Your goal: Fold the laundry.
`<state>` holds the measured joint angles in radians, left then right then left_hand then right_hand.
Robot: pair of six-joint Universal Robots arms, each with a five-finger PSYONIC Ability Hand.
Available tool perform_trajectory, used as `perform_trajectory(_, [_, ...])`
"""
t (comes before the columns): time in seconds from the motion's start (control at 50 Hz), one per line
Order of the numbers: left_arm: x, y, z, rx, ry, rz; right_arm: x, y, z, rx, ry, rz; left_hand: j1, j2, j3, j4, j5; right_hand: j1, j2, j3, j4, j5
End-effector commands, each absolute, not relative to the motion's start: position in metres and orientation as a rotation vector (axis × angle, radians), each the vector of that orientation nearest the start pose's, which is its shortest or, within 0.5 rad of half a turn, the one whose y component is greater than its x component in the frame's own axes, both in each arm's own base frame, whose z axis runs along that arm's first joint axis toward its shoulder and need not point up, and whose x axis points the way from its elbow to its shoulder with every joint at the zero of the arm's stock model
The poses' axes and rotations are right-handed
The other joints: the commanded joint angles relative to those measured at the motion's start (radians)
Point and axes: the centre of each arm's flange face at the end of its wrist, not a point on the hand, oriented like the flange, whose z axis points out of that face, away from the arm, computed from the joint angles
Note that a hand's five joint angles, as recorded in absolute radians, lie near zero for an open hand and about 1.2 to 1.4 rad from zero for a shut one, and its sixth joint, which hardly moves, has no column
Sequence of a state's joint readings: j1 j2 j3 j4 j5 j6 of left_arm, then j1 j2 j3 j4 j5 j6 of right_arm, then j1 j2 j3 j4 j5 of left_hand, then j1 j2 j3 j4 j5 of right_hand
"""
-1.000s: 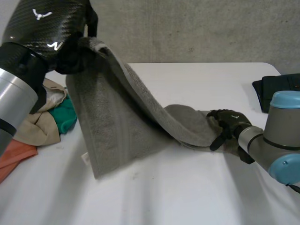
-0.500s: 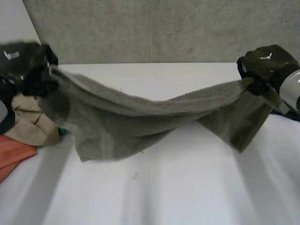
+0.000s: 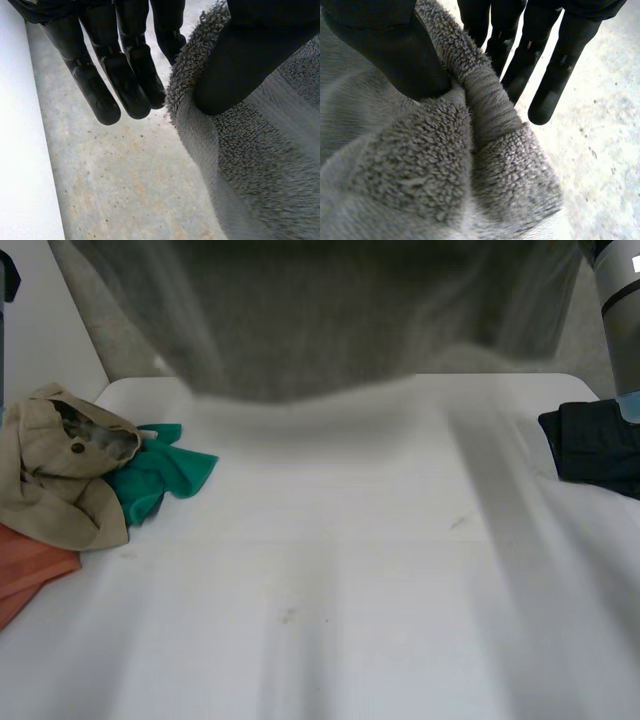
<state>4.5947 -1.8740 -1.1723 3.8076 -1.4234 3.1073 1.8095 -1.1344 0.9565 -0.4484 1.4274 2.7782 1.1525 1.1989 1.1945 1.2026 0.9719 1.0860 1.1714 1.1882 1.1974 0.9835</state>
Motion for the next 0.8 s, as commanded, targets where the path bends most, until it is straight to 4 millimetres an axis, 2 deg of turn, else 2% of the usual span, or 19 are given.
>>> perform_trajectory(0.02, [-0.191, -0.382, 0.361, 0.369, 1.635, -2.924, 0.245, -0.382, 0.338, -0.849, 1.61, -2.556, 0.244, 0.197, 0.202, 0.194, 0.25, 0.31, 0.225, 0.208, 0.199, 0.238])
perform_trajectory(0.04, [-0.191, -0.38, 0.351, 0.381, 1.692, -2.897, 0.244, -0.382, 0.329, -0.875, 1.668, -2.511, 0.244, 0.197, 0.202, 0.194, 0.25, 0.31, 0.225, 0.208, 0.199, 0.238])
perform_trajectory(0.06, [-0.192, -0.375, 0.33, 0.404, 1.803, -2.841, 0.242, -0.38, 0.309, -0.928, 1.777, -2.421, 0.244, 0.197, 0.202, 0.194, 0.25, 0.31, 0.225, 0.208, 0.199, 0.238])
perform_trajectory(0.12, [-0.194, -0.366, 0.293, 0.431, 1.98, -2.738, 0.239, -0.376, 0.274, -1.009, 1.934, -2.265, 0.244, 0.197, 0.202, 0.194, 0.25, 0.31, 0.225, 0.208, 0.199, 0.238])
perform_trajectory(0.14, [-0.195, -0.358, 0.271, 0.447, 2.074, -2.672, 0.238, -0.371, 0.248, -1.069, 2.023, -2.152, 0.244, 0.197, 0.202, 0.194, 0.25, 0.31, 0.225, 0.208, 0.199, 0.238])
perform_trajectory(0.18, [-0.196, -0.35, 0.249, 0.461, 2.156, -2.603, 0.239, -0.366, 0.223, -1.134, 2.09, -2.046, 0.244, 0.197, 0.202, 0.194, 0.25, 0.31, 0.225, 0.208, 0.199, 0.238])
perform_trajectory(0.2, [-0.198, -0.342, 0.228, 0.482, 2.228, -2.537, 0.238, -0.364, 0.211, -1.167, 2.116, -2.001, 0.244, 0.197, 0.202, 0.194, 0.25, 0.31, 0.225, 0.208, 0.199, 0.238])
perform_trajectory(0.22, [-0.198, -0.338, 0.219, 0.497, 2.25, -2.508, 0.237, -0.361, 0.189, -1.236, 2.155, -1.928, 0.244, 0.197, 0.202, 0.194, 0.25, 0.31, 0.225, 0.208, 0.199, 0.238])
perform_trajectory(0.28, [-0.202, -0.325, 0.193, 0.554, 2.292, -2.43, 0.233, -0.358, 0.154, -1.305, 2.223, -1.819, 0.244, 0.197, 0.202, 0.194, 0.25, 0.31, 0.225, 0.208, 0.199, 0.238])
perform_trajectory(0.3, [-0.203, -0.323, 0.189, 0.568, 2.292, -2.42, 0.232, -0.357, 0.149, -1.308, 2.235, -1.802, 0.244, 0.197, 0.202, 0.194, 0.25, 0.31, 0.225, 0.208, 0.199, 0.238])
perform_trajectory(0.34, [-0.204, -0.319, 0.184, 0.596, 2.28, -2.408, 0.23, -0.359, 0.144, -1.293, 2.257, -1.791, 0.244, 0.197, 0.202, 0.194, 0.25, 0.091, 0.006, -0.011, -0.02, 0.019])
perform_trajectory(0.36, [-0.203, -0.318, 0.182, 0.612, 2.264, -2.402, 0.226, -0.361, 0.142, -1.259, 2.277, -1.787, 0.244, 0.197, 0.202, 0.194, 0.25, -0.21, -0.295, -0.312, -0.321, -0.282])
perform_trajectory(0.46, [-0.201, -0.317, 0.19, 0.618, 2.214, -2.423, 0.216, -0.363, 0.151, -1.122, 2.318, -1.784, 0.244, 0.197, 0.202, 0.194, 0.25, -0.694, -0.779, -0.796, -0.805, -0.766])
perform_trajectory(0.62, [-0.191, -0.312, 0.208, 0.555, 2.209, -2.45, 0.18, -0.358, 0.177, -0.777, 2.429, -1.721, 0.244, 0.197, 0.202, 0.194, 0.25, -0.715, -0.8, -0.817, -0.826, -0.787])
perform_trajectory(0.7, [-0.19, -0.309, 0.207, 0.535, 2.248, -2.438, 0.166, -0.347, 0.173, -0.665, 2.516, -1.592, 0.244, 0.197, 0.202, 0.194, 0.25, -0.709, -0.794, -0.811, -0.82, -0.781])
perform_trajectory(0.8, [-0.189, -0.306, 0.203, 0.525, 2.267, -2.423, 0.156, -0.332, 0.161, -0.645, 2.588, -1.442, 0.244, 0.197, 0.202, 0.194, 0.25, -0.688, -0.774, -0.791, -0.8, -0.76])
